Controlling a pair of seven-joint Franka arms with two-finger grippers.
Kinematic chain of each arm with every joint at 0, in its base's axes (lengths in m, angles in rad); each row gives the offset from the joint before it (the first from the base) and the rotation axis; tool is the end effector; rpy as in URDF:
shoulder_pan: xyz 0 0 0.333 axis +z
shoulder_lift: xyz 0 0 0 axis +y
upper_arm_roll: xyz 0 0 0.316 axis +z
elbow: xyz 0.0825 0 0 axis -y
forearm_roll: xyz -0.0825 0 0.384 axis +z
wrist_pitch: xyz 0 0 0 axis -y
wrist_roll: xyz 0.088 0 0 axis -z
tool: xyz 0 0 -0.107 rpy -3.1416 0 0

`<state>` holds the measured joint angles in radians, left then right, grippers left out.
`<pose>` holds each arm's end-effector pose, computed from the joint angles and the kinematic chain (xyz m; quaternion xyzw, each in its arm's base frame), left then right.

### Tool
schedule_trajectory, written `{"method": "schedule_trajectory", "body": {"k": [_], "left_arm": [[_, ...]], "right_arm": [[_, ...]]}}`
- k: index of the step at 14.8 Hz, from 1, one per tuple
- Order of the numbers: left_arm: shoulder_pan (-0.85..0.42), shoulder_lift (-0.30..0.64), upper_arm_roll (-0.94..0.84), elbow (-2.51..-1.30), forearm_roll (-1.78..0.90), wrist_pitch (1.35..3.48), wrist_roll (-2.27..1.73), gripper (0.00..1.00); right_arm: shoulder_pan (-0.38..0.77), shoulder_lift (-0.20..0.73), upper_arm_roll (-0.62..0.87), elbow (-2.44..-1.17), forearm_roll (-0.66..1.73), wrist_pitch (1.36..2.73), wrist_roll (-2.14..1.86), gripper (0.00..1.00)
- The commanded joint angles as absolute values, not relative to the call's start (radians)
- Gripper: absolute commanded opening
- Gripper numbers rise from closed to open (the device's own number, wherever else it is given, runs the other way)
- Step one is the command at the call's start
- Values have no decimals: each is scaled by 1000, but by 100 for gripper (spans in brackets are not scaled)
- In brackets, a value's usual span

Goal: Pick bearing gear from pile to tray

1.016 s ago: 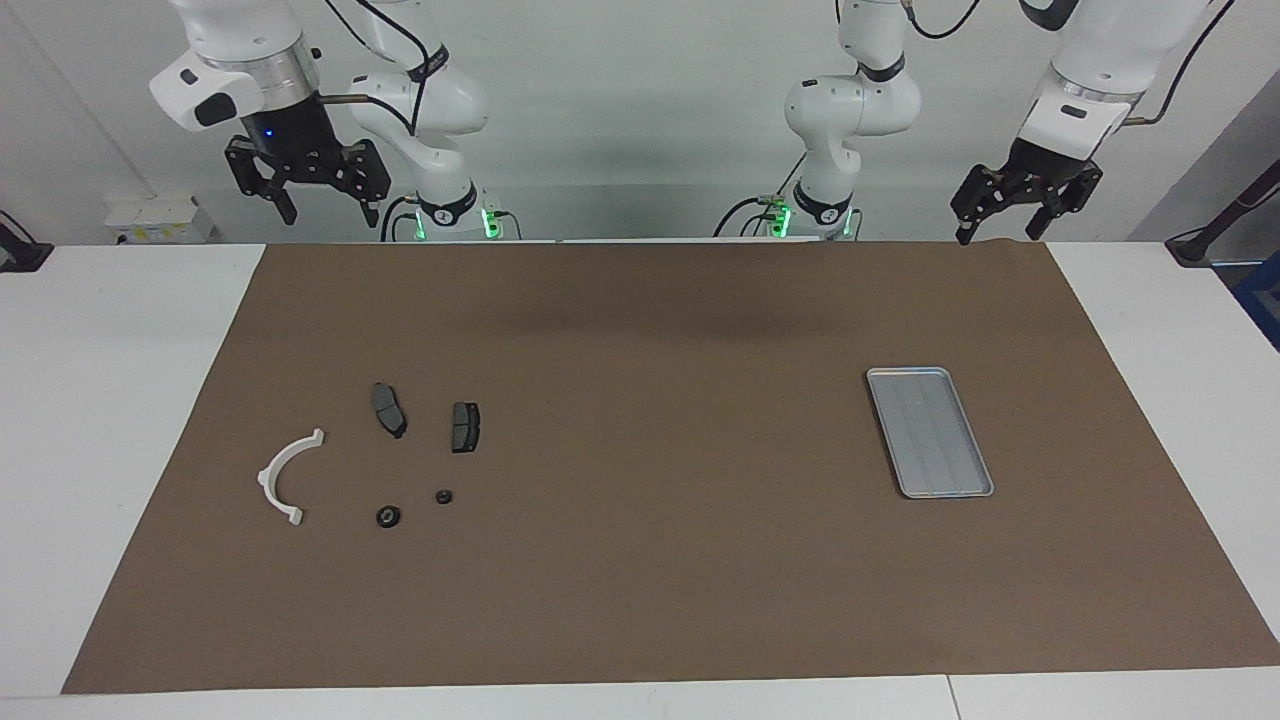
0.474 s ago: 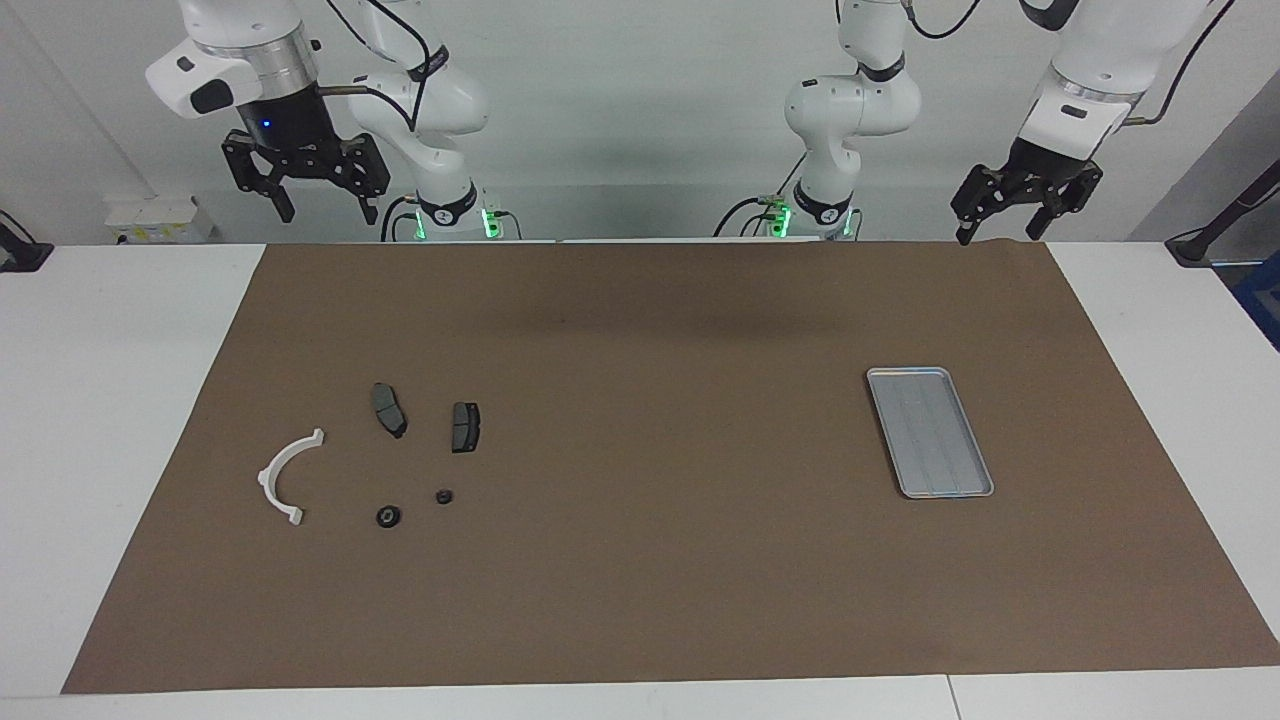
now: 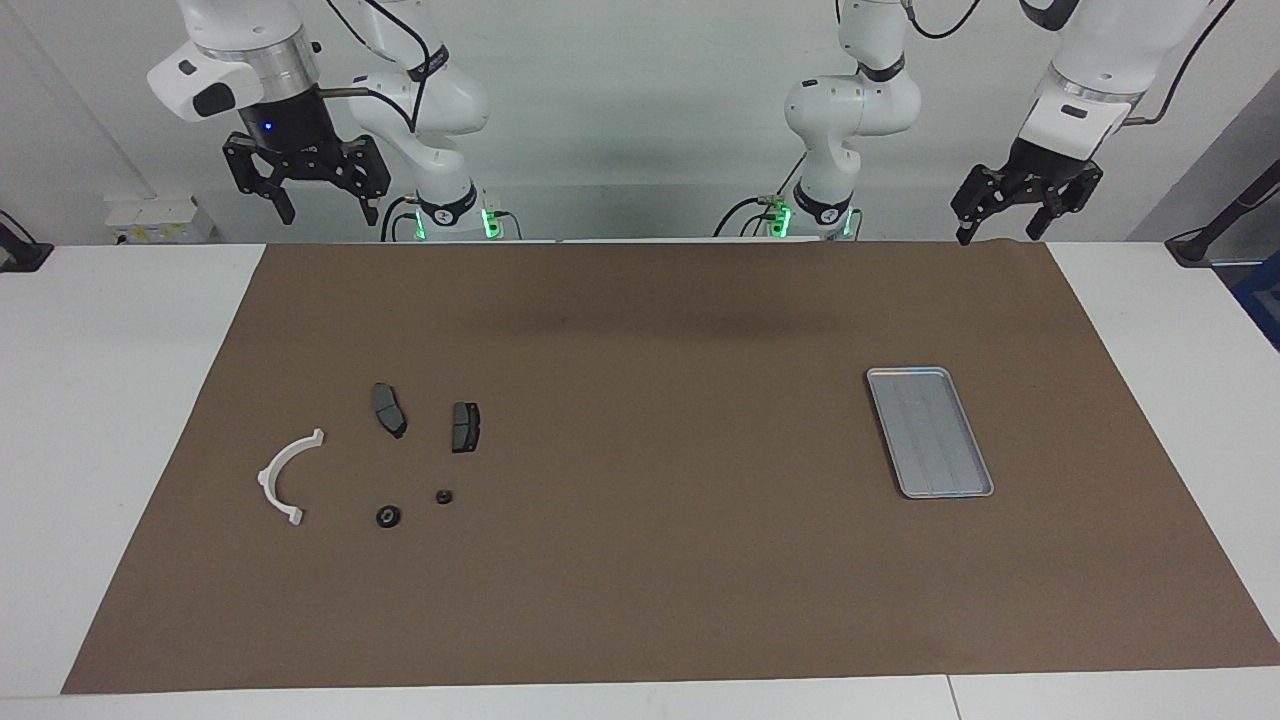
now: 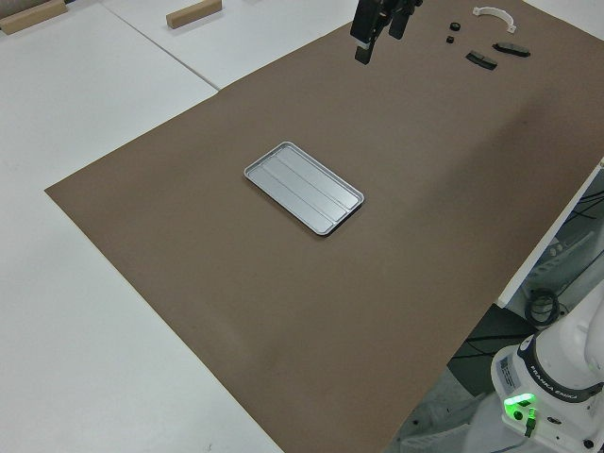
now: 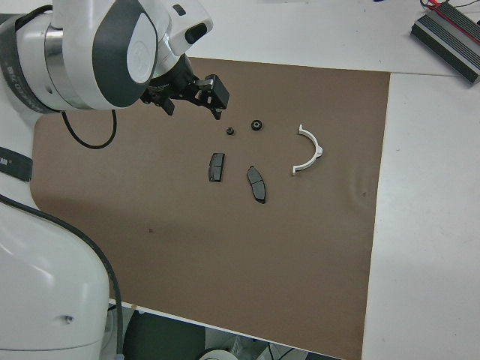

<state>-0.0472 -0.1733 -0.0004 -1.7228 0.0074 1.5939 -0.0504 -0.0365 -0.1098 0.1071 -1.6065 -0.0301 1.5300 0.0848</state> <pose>0.5011 -0.0231 0.6462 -0.9997 -0.0014 -0.0224 0.0026 0.5146 0.0366 0.6626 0.9996 -0.0082 0.0179 0.0196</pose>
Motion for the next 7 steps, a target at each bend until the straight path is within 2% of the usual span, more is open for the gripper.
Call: {"method": "schedule_trajectory", "body": {"k": [1,7], "left_arm": [[-48,-196,9,-1752,-3,1634,-41,100],[-60,-186,-1,-1740,29,1654,-86,100]], "right_arm": [[-51,-83,117,-1683,-18,1614,99,100],[-43,84,120,-1778,-18,1880,135,100]]}}
